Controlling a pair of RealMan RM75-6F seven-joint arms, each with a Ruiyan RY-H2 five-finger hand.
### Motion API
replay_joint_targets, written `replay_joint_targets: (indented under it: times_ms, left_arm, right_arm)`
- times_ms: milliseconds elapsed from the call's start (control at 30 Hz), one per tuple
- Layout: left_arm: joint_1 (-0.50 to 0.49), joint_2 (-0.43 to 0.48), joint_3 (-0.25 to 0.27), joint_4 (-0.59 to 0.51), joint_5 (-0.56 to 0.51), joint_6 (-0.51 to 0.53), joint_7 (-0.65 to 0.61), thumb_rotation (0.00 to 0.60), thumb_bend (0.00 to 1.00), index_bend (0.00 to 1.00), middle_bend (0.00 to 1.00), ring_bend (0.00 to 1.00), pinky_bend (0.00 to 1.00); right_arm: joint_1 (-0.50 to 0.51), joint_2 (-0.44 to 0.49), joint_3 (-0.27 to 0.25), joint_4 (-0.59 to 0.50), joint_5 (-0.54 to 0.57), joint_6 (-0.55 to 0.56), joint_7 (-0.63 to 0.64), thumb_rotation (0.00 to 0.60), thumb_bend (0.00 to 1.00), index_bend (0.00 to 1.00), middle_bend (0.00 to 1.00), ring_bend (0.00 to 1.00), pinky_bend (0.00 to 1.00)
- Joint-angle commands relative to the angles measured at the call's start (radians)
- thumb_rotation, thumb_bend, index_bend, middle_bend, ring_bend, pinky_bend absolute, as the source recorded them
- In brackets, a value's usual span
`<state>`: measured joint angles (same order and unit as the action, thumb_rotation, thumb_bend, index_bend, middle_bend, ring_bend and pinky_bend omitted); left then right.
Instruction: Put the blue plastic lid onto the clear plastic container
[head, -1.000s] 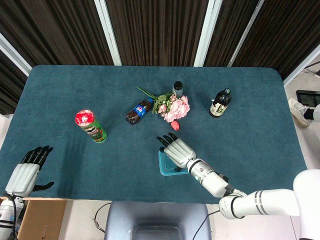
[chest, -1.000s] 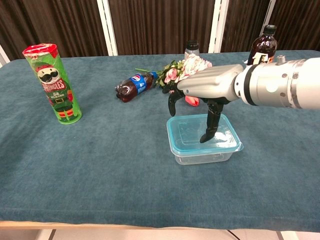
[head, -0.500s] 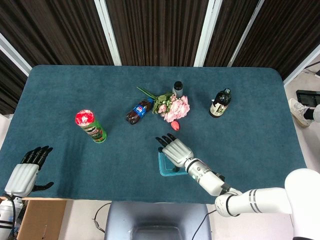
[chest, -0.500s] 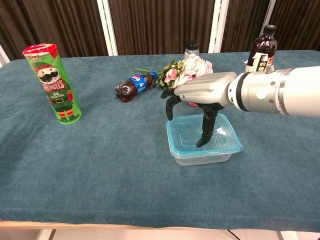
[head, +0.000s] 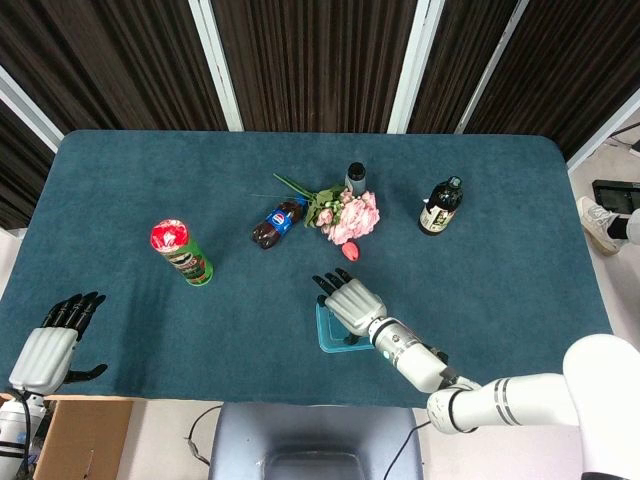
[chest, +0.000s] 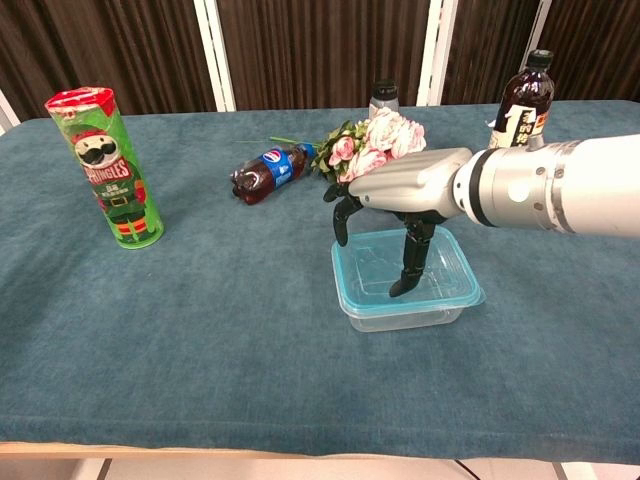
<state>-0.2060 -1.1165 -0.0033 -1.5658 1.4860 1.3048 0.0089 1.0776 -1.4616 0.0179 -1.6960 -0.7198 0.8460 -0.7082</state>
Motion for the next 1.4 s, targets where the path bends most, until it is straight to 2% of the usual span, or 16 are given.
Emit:
replay_joint_targets:
  times_ms: [33,567,900,1400]
  left_arm:
    - [0.0,0.001,0.0,0.0,0.001,0.001,-0.002,0.6,0.45,0.0,0.05,0.03,0.11]
    - [0.003,0.006,0.004,-0.001,0.009,0.011,-0.012,0.6,0.45,0.0,0.05,0.03,0.11]
    - [0.003,0.005,0.004,0.0,0.01,0.011,-0.013,0.6,0.45,0.0,0.05,0.03,0.11]
    - [0.001,0.006,0.004,0.002,0.008,0.008,-0.017,0.6,0.45,0.0,0.05,0.03,0.11]
  right_arm:
    - [0.002,-0.002,-0.005,-0.001,0.003,0.002,-0.004,0.6,0.25,0.42,0.07,0.0,0.0]
    - [0.012,-0.01,-0.028,-0.009,0.024,0.027,-0.025,0.6,0.27,0.46,0.07,0.0,0.0]
    - [0.007,-0.02,-0.039,0.008,0.022,0.027,-0.02,0.6,0.31,0.45,0.07,0.0,0.0]
    - [0.001,-0.04,-0.044,0.039,0.013,0.015,-0.003,0.6,0.31,0.44,0.07,0.0,0.0]
